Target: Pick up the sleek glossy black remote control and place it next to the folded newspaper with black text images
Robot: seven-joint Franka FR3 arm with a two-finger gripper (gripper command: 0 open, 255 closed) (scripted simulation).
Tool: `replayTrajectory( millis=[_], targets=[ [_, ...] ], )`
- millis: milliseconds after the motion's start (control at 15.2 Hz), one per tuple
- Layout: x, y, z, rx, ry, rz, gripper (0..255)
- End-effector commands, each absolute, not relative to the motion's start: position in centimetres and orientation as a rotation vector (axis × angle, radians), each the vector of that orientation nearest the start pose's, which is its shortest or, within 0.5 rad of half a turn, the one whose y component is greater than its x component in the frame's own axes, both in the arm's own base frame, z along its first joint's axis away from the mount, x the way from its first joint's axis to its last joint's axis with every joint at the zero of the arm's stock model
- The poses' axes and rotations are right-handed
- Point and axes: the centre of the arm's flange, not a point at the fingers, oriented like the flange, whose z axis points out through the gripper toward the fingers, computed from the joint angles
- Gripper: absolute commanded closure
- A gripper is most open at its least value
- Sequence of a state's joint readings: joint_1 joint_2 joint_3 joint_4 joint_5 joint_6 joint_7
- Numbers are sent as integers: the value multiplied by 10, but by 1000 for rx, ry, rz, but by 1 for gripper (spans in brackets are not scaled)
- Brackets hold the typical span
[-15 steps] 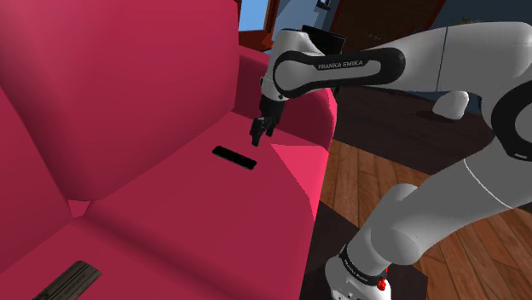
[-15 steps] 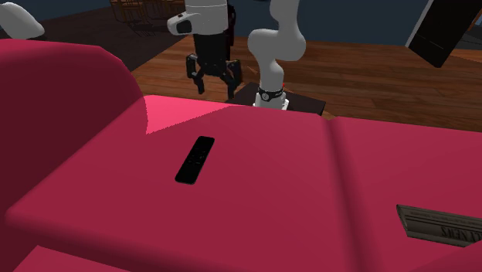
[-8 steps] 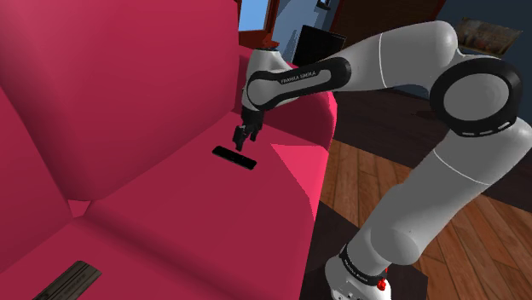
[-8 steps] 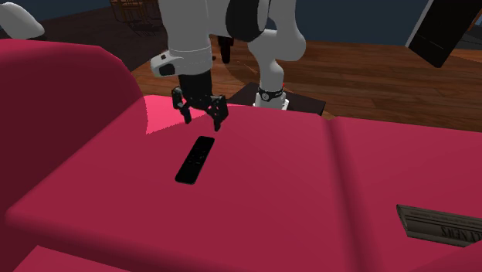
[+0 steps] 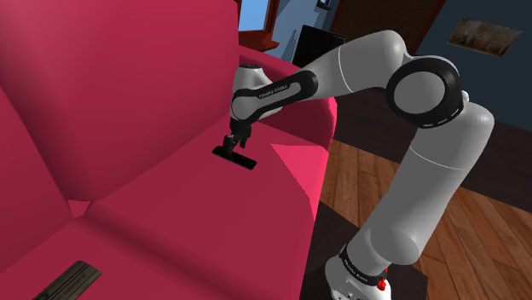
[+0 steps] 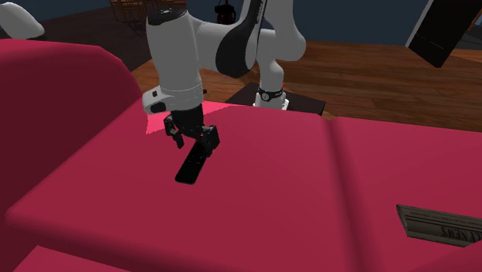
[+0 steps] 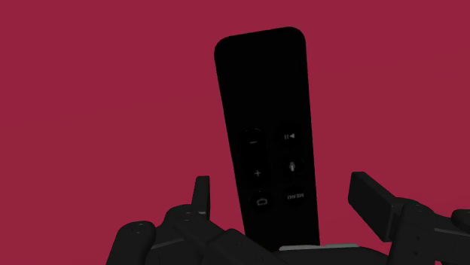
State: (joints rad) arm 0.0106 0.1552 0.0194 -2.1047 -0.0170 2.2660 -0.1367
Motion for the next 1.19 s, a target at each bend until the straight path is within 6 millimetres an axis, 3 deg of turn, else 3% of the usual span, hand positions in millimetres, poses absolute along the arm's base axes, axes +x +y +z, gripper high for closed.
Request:
replayTrajectory(
  millis=[0, 198, 726, 792, 1122],
  targets=[
    [568, 18, 334, -3140, -279, -10, 0],
    [568, 18, 320, -3140, -279, -10, 0],
    [568, 18, 320, -3140, -279, -10, 0],
    [568, 18, 320, -3140, -279, -10, 255],
    [568, 18, 321, -3140, -279, -10, 255]
  ],
)
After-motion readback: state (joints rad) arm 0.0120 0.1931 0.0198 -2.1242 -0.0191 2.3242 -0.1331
